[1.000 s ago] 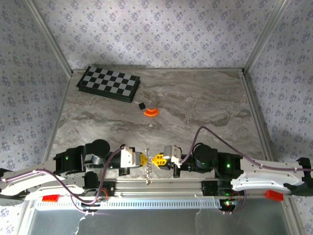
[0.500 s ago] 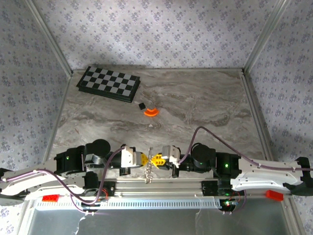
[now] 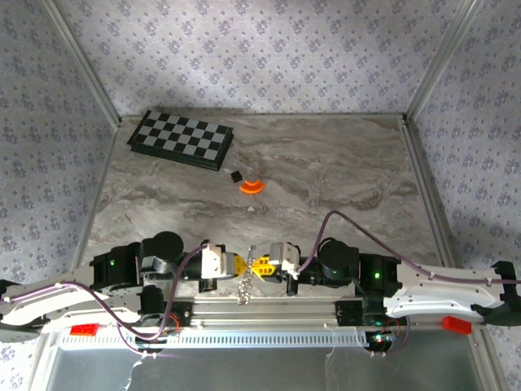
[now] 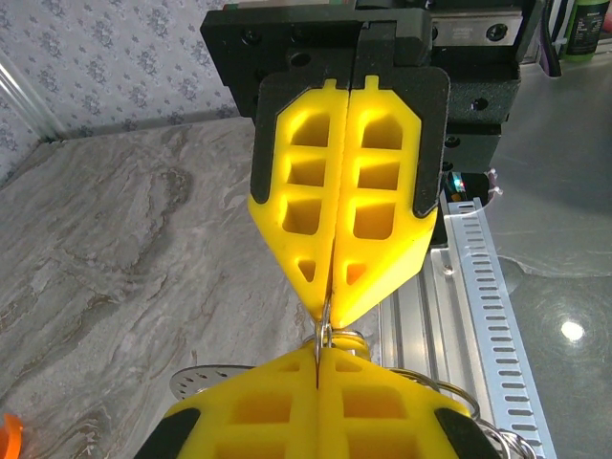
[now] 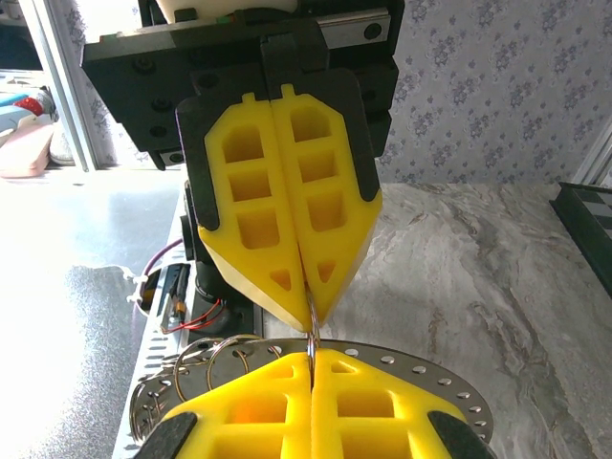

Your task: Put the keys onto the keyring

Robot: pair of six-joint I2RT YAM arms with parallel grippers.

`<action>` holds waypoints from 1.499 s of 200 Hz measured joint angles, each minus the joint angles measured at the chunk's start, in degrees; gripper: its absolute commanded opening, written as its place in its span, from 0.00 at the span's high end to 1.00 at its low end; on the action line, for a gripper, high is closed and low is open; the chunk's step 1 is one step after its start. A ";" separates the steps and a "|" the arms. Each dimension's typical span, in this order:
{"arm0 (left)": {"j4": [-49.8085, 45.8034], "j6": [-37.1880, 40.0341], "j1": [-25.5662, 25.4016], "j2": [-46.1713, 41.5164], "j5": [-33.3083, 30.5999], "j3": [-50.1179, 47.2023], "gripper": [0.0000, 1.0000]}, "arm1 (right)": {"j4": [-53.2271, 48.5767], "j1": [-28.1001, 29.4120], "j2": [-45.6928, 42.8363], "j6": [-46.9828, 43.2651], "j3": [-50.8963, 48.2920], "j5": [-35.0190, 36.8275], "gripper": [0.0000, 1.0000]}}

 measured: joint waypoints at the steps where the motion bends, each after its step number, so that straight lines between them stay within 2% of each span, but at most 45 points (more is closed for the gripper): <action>1: 0.00 0.00 0.00 0.00 0.00 0.00 1.00 | 0.00 0.00 0.00 -0.02 0.00 0.00 1.00; 133: -0.83 -0.48 0.00 1.99 0.00 0.04 1.00 | -2.56 4.72 0.42 -5.86 0.00 6.60 1.00; 300: -1.90 -2.19 0.00 4.96 -1.38 2.62 1.00 | -2.56 10.91 1.01 -12.81 -0.48 20.92 1.00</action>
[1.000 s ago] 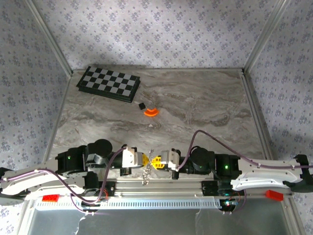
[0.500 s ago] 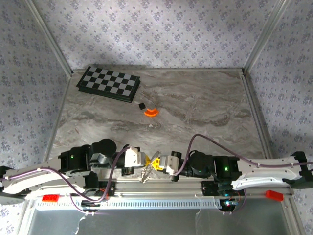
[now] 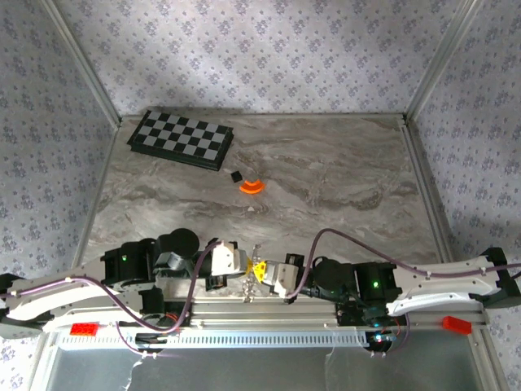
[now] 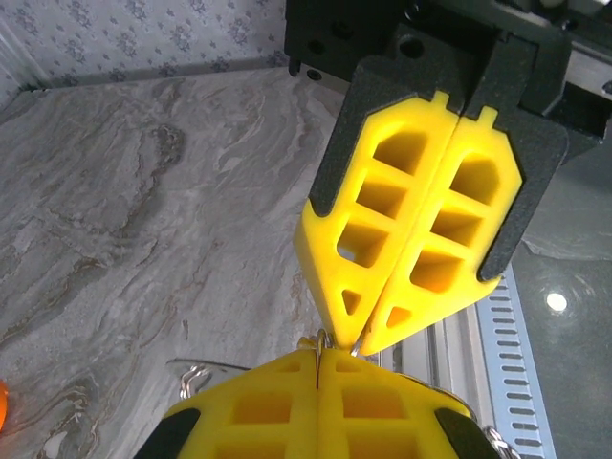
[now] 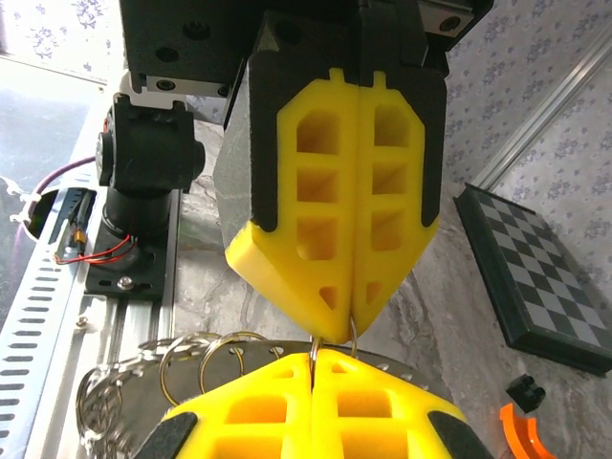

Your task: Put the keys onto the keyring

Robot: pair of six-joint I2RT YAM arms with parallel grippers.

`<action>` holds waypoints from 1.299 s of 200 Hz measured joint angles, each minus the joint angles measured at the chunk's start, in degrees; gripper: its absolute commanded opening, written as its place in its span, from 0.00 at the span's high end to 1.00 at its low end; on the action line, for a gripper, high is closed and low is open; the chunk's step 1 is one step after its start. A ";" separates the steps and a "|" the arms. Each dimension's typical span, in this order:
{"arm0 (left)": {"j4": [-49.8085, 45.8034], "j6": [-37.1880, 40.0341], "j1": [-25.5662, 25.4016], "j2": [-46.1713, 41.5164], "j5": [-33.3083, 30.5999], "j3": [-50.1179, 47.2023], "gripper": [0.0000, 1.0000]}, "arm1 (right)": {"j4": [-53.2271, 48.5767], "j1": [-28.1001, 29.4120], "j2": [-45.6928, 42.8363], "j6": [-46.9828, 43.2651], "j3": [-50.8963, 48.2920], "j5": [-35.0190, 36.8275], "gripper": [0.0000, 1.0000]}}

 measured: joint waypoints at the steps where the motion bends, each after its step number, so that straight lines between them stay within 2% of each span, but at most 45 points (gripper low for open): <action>1: 0.02 -0.02 0.00 0.00 0.00 0.00 1.00 | 0.09 0.04 -0.07 -0.07 -0.04 0.17 1.00; 159: 9.60 -2.16 0.00 -0.96 -1.86 -0.98 1.00 | 7.26 0.44 -4.44 -0.90 -3.45 3.63 1.00; 213: 14.23 -3.30 -0.04 -1.88 -2.10 -3.80 1.00 | 7.41 0.44 -5.57 -0.85 -4.00 3.72 0.85; 260: 20.22 -4.68 -0.04 -2.82 -2.47 -6.73 1.00 | 7.50 0.72 -11.67 0.98 -5.84 2.60 0.70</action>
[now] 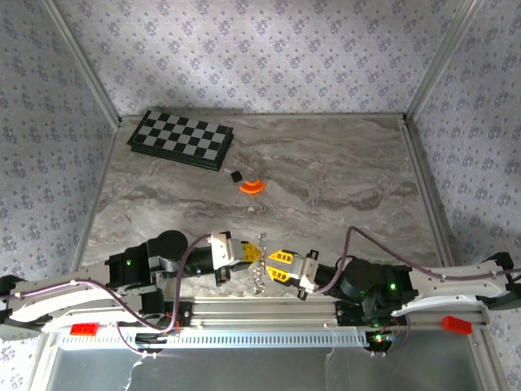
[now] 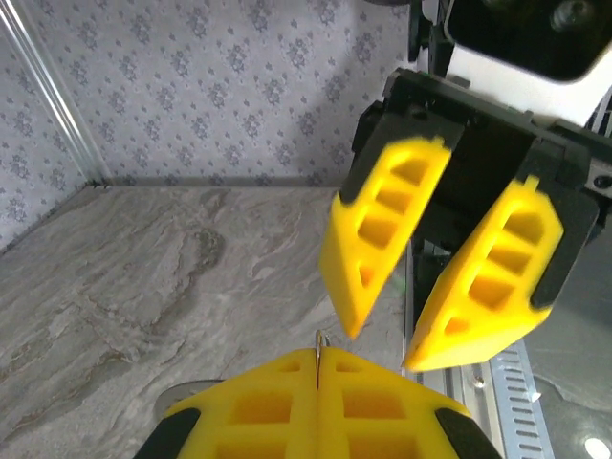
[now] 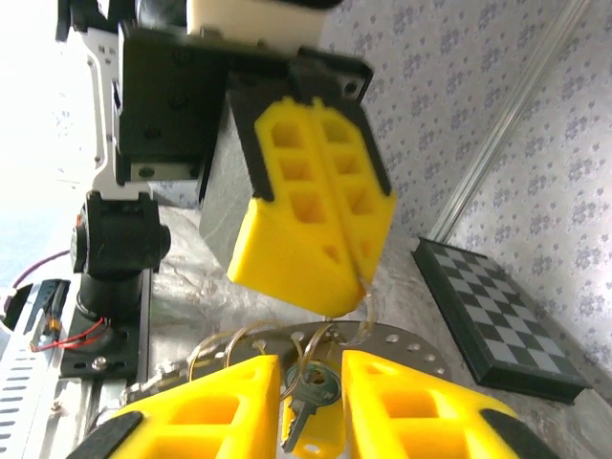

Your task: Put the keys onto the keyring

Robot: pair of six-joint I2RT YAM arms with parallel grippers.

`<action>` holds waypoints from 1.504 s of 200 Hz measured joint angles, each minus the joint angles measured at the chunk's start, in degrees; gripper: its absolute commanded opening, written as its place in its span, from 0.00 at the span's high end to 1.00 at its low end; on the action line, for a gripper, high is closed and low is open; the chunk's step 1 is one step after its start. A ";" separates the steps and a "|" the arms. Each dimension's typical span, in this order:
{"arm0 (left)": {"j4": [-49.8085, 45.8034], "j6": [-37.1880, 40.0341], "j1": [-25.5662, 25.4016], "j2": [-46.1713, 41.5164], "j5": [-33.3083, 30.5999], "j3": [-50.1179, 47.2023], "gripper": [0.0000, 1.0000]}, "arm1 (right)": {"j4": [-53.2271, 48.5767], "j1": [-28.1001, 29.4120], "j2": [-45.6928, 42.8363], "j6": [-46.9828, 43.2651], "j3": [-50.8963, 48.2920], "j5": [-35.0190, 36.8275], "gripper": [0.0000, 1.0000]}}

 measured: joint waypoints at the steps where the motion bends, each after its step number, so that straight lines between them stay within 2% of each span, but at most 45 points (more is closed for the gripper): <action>1: 0.15 -0.09 0.00 -0.09 0.02 -0.15 1.00 | 0.00 -0.02 -0.09 0.02 0.00 -0.04 0.70; 48: 7.02 -1.11 0.00 -3.63 3.67 -6.12 1.00 | -1.27 -0.02 -3.52 4.07 0.70 -2.95 0.69; 142: 17.90 -3.28 0.00 -4.22 10.43 -8.74 1.00 | -8.11 -0.57 -0.04 8.98 6.34 -11.54 0.72; 227: 20.85 -3.74 0.00 -2.03 12.37 -8.74 1.00 | -7.85 -1.31 -4.72 10.05 5.35 -11.93 0.72; 301: 22.03 -3.74 0.00 -1.29 12.94 -8.74 1.00 | -8.07 -2.10 -2.14 10.27 5.31 -11.93 0.75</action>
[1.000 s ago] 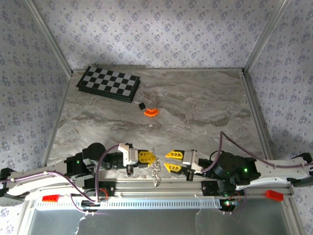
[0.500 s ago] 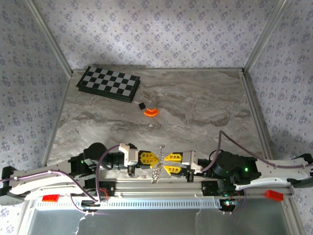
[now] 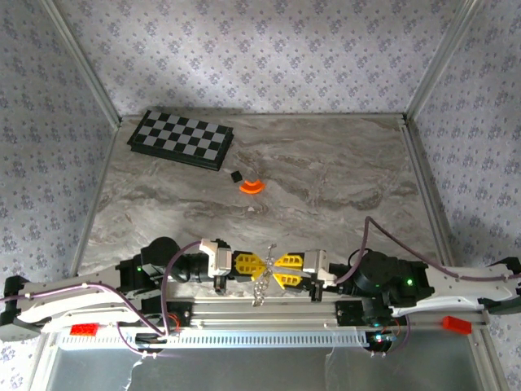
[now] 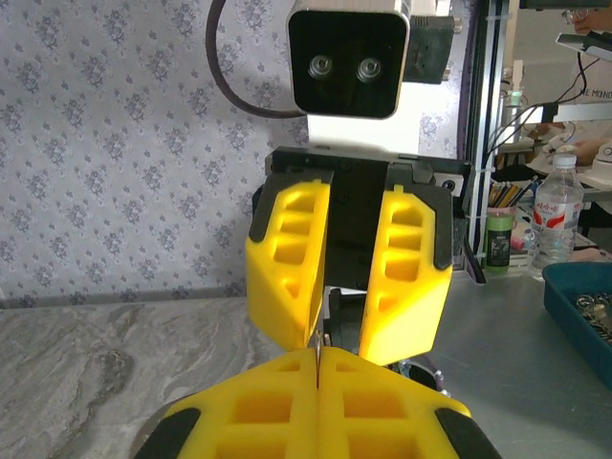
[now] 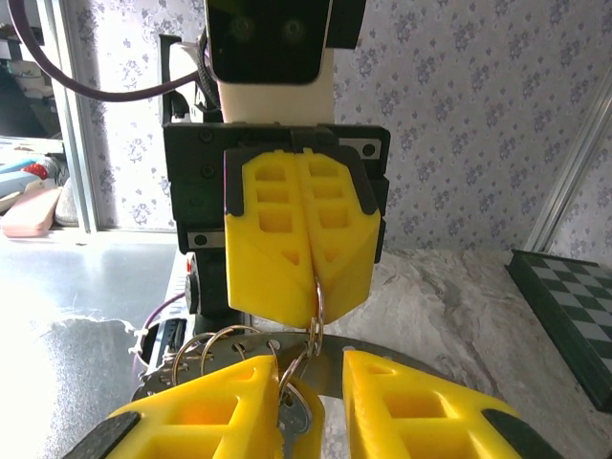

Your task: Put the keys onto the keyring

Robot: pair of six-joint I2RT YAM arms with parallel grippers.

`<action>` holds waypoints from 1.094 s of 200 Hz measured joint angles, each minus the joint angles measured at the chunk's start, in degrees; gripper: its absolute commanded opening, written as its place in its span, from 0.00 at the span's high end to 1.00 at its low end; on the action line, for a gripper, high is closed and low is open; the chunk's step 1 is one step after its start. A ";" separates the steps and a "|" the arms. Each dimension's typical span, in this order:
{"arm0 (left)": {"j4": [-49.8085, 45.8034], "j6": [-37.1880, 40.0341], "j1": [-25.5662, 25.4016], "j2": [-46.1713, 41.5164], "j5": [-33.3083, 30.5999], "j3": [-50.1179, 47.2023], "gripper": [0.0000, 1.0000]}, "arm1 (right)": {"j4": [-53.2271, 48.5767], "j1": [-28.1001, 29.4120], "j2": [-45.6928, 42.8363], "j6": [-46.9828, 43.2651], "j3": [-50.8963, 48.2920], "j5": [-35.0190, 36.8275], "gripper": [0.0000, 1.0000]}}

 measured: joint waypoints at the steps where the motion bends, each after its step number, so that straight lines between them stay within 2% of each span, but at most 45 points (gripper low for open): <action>1: 0.02 0.00 0.00 0.00 0.00 0.00 1.00 | 0.00 0.00 0.02 0.00 0.00 0.00 0.75; 57: 0.02 0.00 0.00 0.72 0.00 0.00 1.00 | 0.02 -0.72 0.31 0.81 0.00 -0.02 0.75; 147: 0.07 0.00 0.00 1.14 -0.02 0.00 1.00 | 0.04 -2.08 1.44 1.07 0.00 -1.09 0.81; 170: 0.00 0.00 0.00 1.51 -0.04 0.00 1.00 | 0.04 -2.36 1.70 1.29 0.00 -1.55 0.87; 196: 0.09 0.02 0.04 1.68 -0.20 0.00 1.00 | -0.07 -2.62 1.81 1.90 0.00 -1.95 1.00; 219: 0.33 0.02 0.04 1.77 -0.48 0.00 1.00 | -0.07 -2.89 1.81 2.12 0.00 -1.77 1.00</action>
